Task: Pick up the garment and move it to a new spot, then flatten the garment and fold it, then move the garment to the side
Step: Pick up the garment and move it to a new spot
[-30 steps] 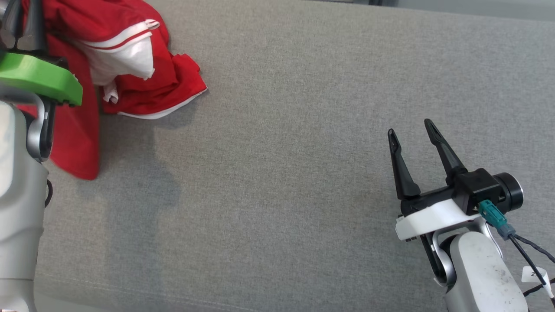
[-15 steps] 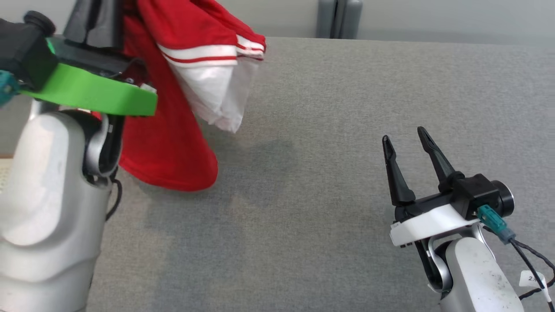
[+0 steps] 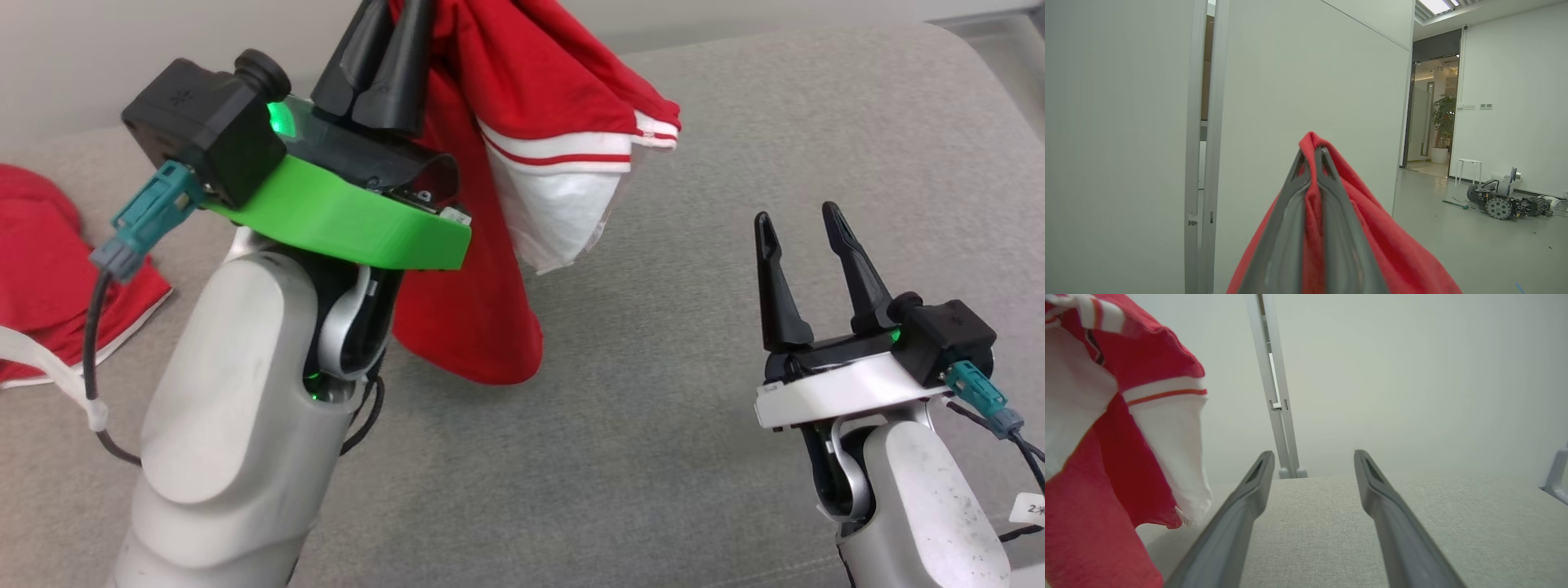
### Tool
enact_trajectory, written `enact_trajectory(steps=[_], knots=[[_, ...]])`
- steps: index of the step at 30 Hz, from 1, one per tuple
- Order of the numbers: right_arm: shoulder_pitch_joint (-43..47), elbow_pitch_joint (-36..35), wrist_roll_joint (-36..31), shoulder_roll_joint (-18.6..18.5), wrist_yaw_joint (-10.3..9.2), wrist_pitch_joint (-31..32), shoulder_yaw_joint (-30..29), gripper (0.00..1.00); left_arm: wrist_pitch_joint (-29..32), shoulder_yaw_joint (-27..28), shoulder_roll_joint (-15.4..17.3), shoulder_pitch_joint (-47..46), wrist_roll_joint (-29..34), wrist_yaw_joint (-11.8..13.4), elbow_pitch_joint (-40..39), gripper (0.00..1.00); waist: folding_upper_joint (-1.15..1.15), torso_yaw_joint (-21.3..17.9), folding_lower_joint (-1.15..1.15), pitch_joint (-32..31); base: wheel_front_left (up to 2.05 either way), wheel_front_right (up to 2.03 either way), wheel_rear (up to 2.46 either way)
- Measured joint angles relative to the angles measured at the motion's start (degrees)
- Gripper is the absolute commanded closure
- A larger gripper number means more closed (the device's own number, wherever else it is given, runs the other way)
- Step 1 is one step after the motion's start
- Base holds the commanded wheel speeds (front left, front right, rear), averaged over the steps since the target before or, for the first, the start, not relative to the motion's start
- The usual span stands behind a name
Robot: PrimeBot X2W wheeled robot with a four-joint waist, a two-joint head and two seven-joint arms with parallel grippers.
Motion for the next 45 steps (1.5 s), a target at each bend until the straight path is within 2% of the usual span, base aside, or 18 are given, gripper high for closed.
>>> enact_trajectory(steps=[5, 9, 13, 16, 20, 23, 24, 25, 26, 27, 30, 35, 42, 45], knots=[[0.02, -0.54, 1.2, -0.02, 0.0, 0.0, -0.55, 0.0, -3.27, 0.24, -2.37, -0.23, -4.69, 1.75, 0.87, 1.0, 0.0, -5.46, 0.0, 0.78, 0.0, 0.0, 0.0], [0.01, -1.16, 2.07, -0.01, 0.0, 0.0, -0.26, 0.0, -6.73, 2.68, -2.45, 0.87, -6.92, 2.8, 6.86, 1.0, 0.0, -8.68, 0.0, 1.84, 0.0, 0.0, 0.0], [-0.01, -1.37, 2.22, -0.04, 0.0, 0.0, -0.01, 0.0, -9.06, 6.06, 1.37, 2.74, -6.32, 3.76, 17.56, 1.0, 0.0, -10.38, 0.0, 3.67, 0.0, 0.0, 0.0], [-0.03, -1.31, 2.18, 0.03, 0.0, 0.0, 0.55, 0.0, -10.25, 6.68, 4.15, 3.55, -5.28, 2.61, 25.26, 1.0, 0.0, -10.75, 0.0, 4.87, 0.0, 0.0, 0.0], [-0.11, -1.15, 1.67, 0.01, 0.0, 0.0, 1.43, 0.0, -12.18, 9.11, 5.9, 4.2, -5.09, 2.12, 34.24, 1.0, 0.0, -9.98, 0.0, 5.42, 0.0, 0.0, 0.0], [-0.31, -1.07, 0.76, 0.05, 0.0, 0.0, 1.69, 0.0, -12.71, 9.85, 6.05, 4.21, -4.36, 1.29, 38.43, 1.0, 0.0, -8.8, 0.0, 5.46, 0.0, 0.0, 0.0], [-0.33, -0.99, 0.52, 0.03, 0.0, 0.0, 1.76, 0.0, -12.74, 9.79, 5.89, 4.22, -3.75, 0.94, 39.54, 0.84, 0.0, -8.32, 0.0, 5.44, 0.0, 0.0, 0.0], [-0.35, -0.88, 0.19, 0.02, 0.0, 0.0, 1.81, 0.0, -12.88, 9.75, 5.67, 4.24, -3.28, 0.78, 40.66, 0.62, 0.0, -7.8, 0.0, 5.4, 0.0, 0.0, 0.0], [-0.36, -0.76, -0.1, 0.02, 0.0, 0.0, 1.92, 0.0, -12.92, 9.87, 5.53, 4.32, -3.03, 0.65, 41.33, 0.15, 0.0, -7.38, 0.0, 5.35, 0.0, 0.0, 0.0], [-0.36, -0.66, -0.38, 0.04, 0.0, 0.0, 2.09, 0.0, -12.93, 10.44, 5.33, 4.5, -2.44, 0.84, 41.68, 0.0, 0.0, -6.83, 0.0, 5.25, 0.0, 0.0, 0.0], [-0.37, -0.37, -1.15, 0.04, 0.0, 0.0, 2.2, 0.0, -13.01, 11.96, 4.39, 5.41, -0.6, 0.88, 41.68, 0.0, 0.0, -5.25, 0.0, 4.85, 0.0, 0.0, 0.0], [-0.21, 0.03, -2.58, 0.05, 0.0, 0.0, 1.82, 0.0, -13.1, 16.03, 2.34, 8.64, 2.37, 0.05, 37.0, 0.0, 0.0, -2.42, 0.0, 3.58, 0.0, 0.0, 0.0], [0.93, 0.42, -4.58, 0.05, 0.0, 0.0, 1.36, 0.0, -13.1, 22.27, -0.4, 16.07, 6.01, -2.76, 26.7, 0.0, 0.0, 1.78, 0.0, 1.23, 0.0, 0.0, 0.0], [1.46, 0.63, -5.03, 0.04, 0.0, 0.0, 1.25, 0.0, -13.1, 23.02, -1.02, 20.28, 8.48, -4.32, 22.82, 0.0, 0.0, 3.49, 0.0, 0.13, 0.0, 0.0, 0.0]])
